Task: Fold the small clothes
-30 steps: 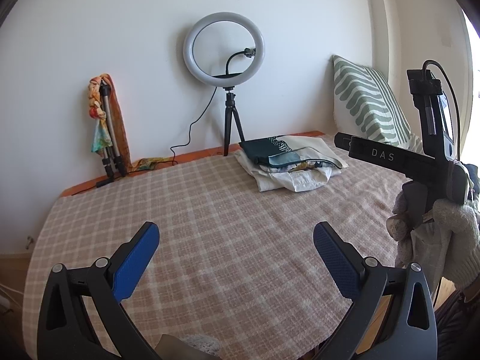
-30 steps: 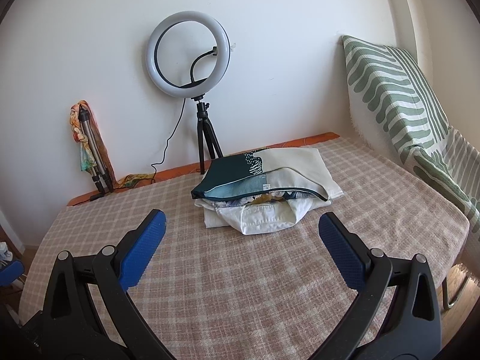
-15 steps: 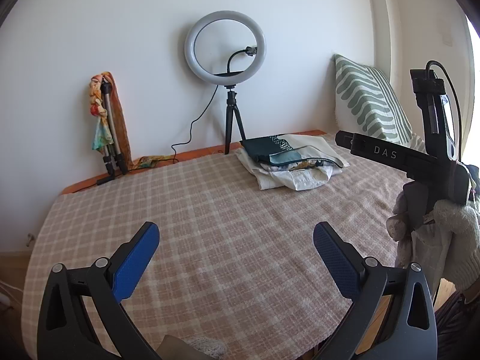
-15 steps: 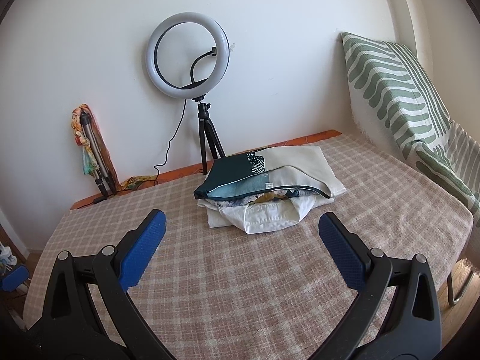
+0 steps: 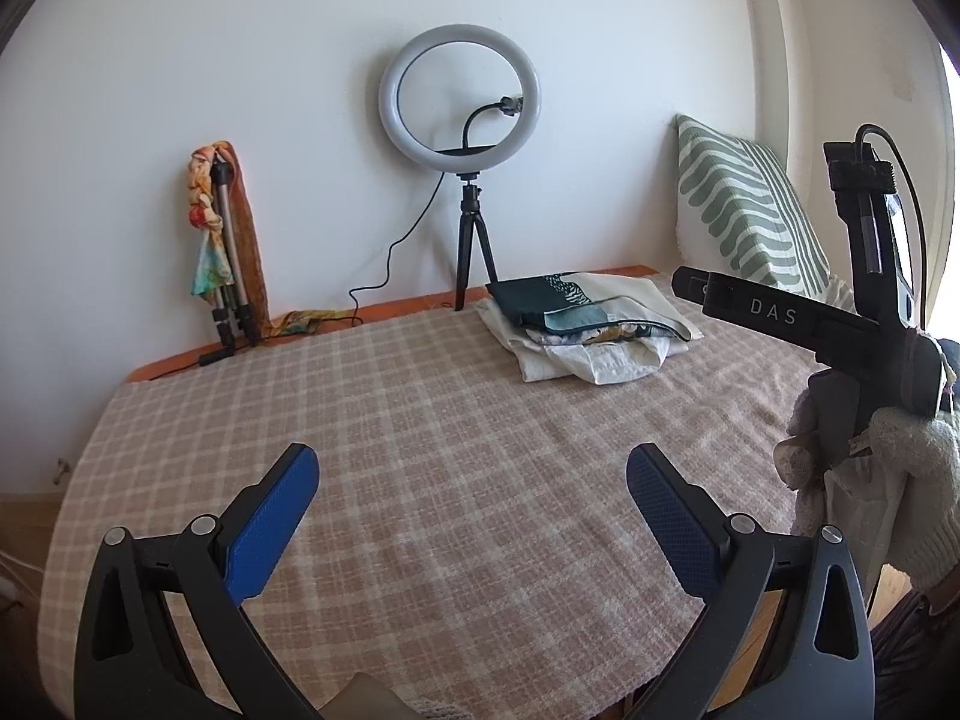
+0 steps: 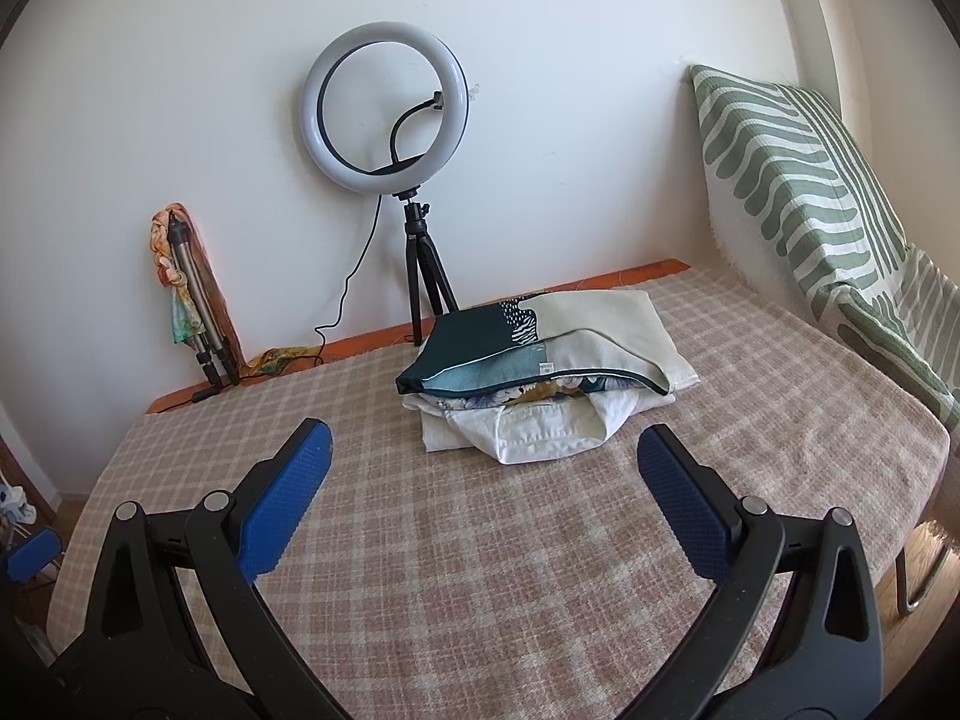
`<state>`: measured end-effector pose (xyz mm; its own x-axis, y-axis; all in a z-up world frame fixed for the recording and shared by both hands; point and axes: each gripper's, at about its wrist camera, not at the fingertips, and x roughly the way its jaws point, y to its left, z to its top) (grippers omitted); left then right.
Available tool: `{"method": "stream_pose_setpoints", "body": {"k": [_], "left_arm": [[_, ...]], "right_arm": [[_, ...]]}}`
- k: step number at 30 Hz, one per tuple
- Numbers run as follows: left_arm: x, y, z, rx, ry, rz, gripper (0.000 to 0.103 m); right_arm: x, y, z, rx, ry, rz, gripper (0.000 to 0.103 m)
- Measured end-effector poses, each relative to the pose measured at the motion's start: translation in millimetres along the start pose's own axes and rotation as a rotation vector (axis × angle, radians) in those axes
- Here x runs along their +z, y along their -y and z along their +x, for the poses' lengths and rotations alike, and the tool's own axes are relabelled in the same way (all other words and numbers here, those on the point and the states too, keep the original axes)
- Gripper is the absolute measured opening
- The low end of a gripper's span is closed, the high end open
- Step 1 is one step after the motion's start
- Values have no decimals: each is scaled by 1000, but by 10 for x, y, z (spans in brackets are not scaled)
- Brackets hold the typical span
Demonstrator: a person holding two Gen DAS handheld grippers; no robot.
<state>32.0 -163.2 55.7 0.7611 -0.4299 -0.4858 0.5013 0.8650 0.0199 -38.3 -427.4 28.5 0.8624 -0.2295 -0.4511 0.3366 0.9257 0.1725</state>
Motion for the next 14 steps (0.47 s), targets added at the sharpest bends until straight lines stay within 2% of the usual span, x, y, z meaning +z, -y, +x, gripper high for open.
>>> {"method": "stream_pose_setpoints", "body": {"k": [14], "left_arm": [[-44, 75, 62, 13, -20, 4, 102]], "right_arm": [[23, 1, -94, -3, 26, -14, 103]]}}
